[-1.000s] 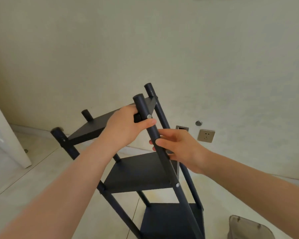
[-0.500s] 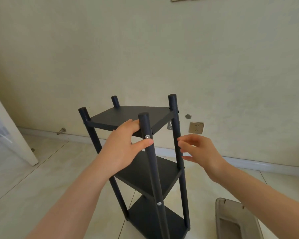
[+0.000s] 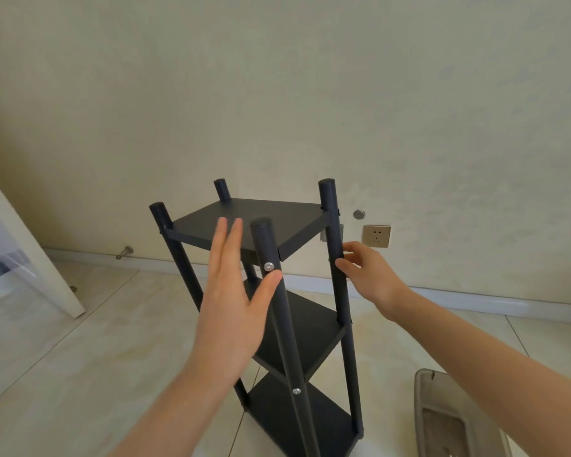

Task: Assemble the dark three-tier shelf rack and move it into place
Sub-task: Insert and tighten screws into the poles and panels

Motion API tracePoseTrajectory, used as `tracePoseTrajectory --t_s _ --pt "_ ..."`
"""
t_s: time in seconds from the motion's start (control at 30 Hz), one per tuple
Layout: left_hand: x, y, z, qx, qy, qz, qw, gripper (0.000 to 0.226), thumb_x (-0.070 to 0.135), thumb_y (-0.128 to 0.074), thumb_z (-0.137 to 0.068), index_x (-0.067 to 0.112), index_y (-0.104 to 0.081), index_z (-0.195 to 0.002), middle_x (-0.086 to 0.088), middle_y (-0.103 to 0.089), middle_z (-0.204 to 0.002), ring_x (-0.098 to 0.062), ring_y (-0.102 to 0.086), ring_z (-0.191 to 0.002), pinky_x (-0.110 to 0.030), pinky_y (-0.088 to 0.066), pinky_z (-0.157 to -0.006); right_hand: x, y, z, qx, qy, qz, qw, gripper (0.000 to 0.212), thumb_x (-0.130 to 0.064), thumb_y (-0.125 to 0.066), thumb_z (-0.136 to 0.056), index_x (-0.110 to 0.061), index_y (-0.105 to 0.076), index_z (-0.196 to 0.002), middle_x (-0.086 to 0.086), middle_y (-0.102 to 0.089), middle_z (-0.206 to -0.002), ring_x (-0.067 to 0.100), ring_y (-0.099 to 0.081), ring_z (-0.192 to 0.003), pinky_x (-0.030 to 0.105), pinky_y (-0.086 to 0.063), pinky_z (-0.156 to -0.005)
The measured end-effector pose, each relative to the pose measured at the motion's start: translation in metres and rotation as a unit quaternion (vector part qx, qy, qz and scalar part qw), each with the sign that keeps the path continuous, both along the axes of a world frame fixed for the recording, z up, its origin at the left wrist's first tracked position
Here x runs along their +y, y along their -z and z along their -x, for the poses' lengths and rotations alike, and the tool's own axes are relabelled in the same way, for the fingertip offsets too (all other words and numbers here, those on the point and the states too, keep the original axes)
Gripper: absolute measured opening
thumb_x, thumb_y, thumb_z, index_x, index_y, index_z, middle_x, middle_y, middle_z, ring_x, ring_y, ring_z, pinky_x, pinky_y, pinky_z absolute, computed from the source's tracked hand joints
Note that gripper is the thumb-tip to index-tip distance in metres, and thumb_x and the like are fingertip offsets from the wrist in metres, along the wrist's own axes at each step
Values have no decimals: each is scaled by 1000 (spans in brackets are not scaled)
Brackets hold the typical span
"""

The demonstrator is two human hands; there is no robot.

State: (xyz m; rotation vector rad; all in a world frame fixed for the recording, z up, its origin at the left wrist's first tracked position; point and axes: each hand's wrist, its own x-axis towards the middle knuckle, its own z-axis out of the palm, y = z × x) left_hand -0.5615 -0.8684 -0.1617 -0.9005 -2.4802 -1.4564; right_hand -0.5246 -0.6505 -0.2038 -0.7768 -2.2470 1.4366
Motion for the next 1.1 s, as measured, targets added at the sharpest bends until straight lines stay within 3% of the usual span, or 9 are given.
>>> tracePoseTrajectory --t_s 0.1,0.2,0.27,0.33,0.43,0.57,0.73,1.0,1.1 --pt "15 6 -13 -80 -32 -71 994 88 29 -64 -95 33 -5 -161 48 -22 -147 12 -32 -138 -33 -26 -119 3 2 -8 4 8 19 1000 26 -20 -51 -102 -24 -51 -128 0 -61 -124 23 -59 -114 40 -51 -95" --pt "24 14 -13 -97 -17 -77 992 75 34 -60 -96 29 -20 -159 64 -42 -93 35 -48 -86 -11 -34 -99 6 5 -20 5 26 22 999 29 -19 -52 -102 -24 -50 -130 2 -60 -126 26 -59 -116 49 -49 -103" --pt "28 17 -13 -96 -3 -107 990 64 39 -59 -95 29 -32 -152 44 -48 -125 28 -52 -92 -3 -39 -92 9 6 -29 9 39 25 999 28 -18 -53 -101 -24 -49 -129 1 -60 -124 25 -60 -114 47 -52 -99" --pt "33 20 -11 -128 8 -129 983 50 44 -57 -92 30 -42 -137 18 -54 -139 5 -64 -103 -25 -52 -100 14 8 -39 21 46 37 998 25 -18 -54 -100 -24 -50 -124 0 -60 -121 25 -61 -111 42 -54 -91" --pt "42 25 -7 -137 34 -151 978 9 35 -54 -100 30 -56 -107 11 -71 -98 -14 -73 -91 -47 -58 -90 17 9 -55 47 54 66 995 20 -15 -54 -100 -22 -53 -119 2 -63 -116 23 -64 -104 36 -58 -83" --pt "50 26 -3 -113 70 -160 978 10 34 -51 -102 33 -61 -99 9 -71 -89 -13 -74 -84 -43 -61 -82 19 9 -76 67 80 76 992 18 -15 -56 -99 -24 -54 -114 3 -63 -115 24 -64 -102 38 -59 -82" --pt "58 30 7 -116 120 -152 974 12 34 -47 -103 33 -59 -104 7 -73 -93 -9 -74 -86 -28 -61 -74 18 9 -101 84 104 58 989 18 -16 -60 -97 -31 -53 -102 -4 -64 -106 17 -66 -93 19 -56 -62" --pt "63 40 6 -117 168 -131 970 16 28 -42 -106 28 -59 -108 16 -72 -97 -6 -73 -89 -17 -57 -70 8 17 -134 68 121 43 989 24 -21 -64 -94 -26 -52 -115 -9 -60 -109 11 -64 -90 17 -56 -64" --pt "57 43 6 -112 174 -124 971 18 30 -41 -106 30 -59 -107 12 -72 -99 -7 -71 -95 -17 -58 -72 2 15 -139 67 97 66 991 23 -18 -64 -95 -22 -53 -114 -4 -61 -110 15 -67 -93 28 -61 -75"
